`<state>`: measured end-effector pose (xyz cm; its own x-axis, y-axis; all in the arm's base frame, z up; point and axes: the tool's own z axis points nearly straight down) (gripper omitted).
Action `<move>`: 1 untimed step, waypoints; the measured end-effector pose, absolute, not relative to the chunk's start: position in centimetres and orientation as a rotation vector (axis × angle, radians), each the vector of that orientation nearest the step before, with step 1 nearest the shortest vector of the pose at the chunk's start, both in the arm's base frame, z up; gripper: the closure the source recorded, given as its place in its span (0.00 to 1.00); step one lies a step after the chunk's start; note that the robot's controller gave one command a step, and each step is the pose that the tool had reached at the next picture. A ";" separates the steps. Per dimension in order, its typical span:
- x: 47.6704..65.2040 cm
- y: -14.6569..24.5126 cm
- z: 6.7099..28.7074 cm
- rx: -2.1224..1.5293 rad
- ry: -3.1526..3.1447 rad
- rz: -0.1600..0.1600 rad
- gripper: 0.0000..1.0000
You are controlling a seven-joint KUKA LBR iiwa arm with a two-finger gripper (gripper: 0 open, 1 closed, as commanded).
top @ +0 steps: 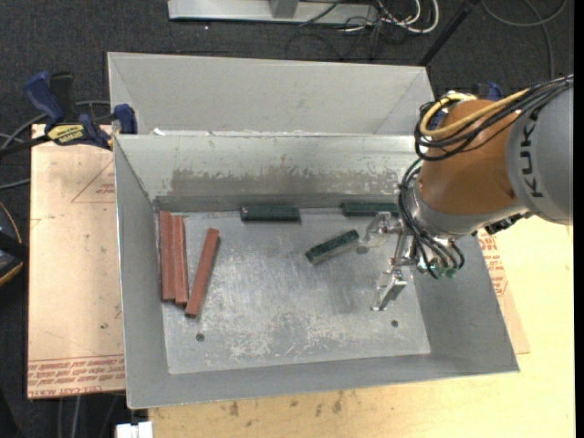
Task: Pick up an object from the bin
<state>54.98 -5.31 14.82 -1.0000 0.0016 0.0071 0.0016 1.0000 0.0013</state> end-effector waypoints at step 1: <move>55.2 -5.3 15.2 -0.001 -3.142 -0.001 0.00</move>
Offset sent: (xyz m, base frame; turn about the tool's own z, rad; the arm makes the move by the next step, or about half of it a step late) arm 0.0688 0.0187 -0.0492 0.1383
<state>55.18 -5.31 15.23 -1.0000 0.0005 -0.0007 0.0005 1.0000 0.0007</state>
